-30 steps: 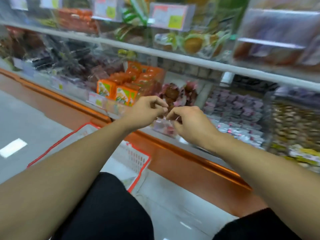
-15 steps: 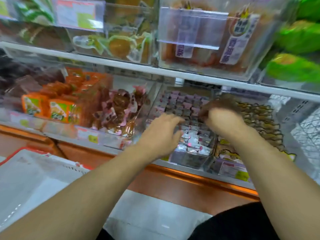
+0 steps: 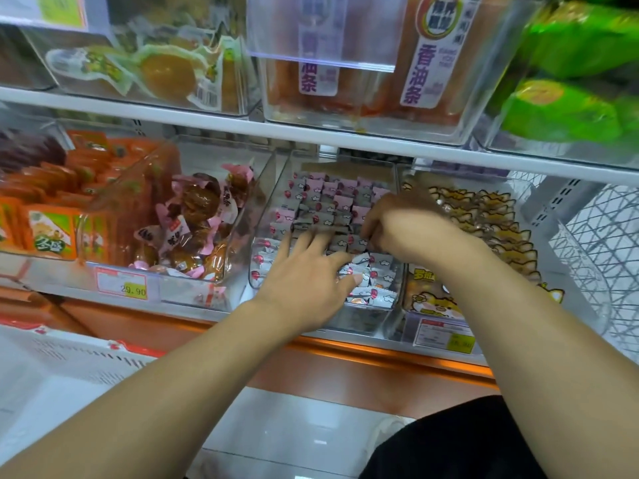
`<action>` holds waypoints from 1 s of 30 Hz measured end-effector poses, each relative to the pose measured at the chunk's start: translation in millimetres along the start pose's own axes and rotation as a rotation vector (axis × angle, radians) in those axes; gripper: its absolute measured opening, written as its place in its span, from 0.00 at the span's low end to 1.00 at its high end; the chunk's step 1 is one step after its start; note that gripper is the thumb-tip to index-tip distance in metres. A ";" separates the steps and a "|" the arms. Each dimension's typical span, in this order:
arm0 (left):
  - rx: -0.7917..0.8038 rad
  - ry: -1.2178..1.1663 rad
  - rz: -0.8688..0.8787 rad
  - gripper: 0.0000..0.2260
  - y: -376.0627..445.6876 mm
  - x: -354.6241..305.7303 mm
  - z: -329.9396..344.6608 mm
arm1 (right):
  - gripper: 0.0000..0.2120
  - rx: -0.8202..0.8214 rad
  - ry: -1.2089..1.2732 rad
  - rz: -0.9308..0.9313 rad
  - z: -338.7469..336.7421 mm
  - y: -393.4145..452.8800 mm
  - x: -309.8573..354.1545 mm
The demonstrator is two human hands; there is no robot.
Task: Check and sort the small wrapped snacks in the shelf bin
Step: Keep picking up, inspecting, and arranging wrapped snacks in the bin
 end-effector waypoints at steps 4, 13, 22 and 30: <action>-0.031 -0.009 -0.006 0.23 -7.0 -1.8 -0.9 | 0.14 -0.010 -0.071 -0.015 9.9 4.7 1.8; 0.014 -0.039 0.037 0.25 -10.9 5.2 1.3 | 0.07 -0.072 0.057 0.032 14.7 15.7 -0.1; 0.024 -0.053 0.051 0.27 -7.8 8.3 5.1 | 0.09 -0.076 0.129 0.011 -5.2 1.7 -16.7; -0.010 -0.041 0.070 0.25 -3.9 5.5 3.4 | 0.07 0.158 -0.399 -0.102 10.3 -3.6 18.3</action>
Point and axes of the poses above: each hand's wrist, its own y-axis towards the middle knuckle, its own z-axis out of the palm, x = y × z, the point moved 2 cm from there along y, towards the middle knuckle, and after that the axes turned 3 degrees about y, right-handed, at the moved point
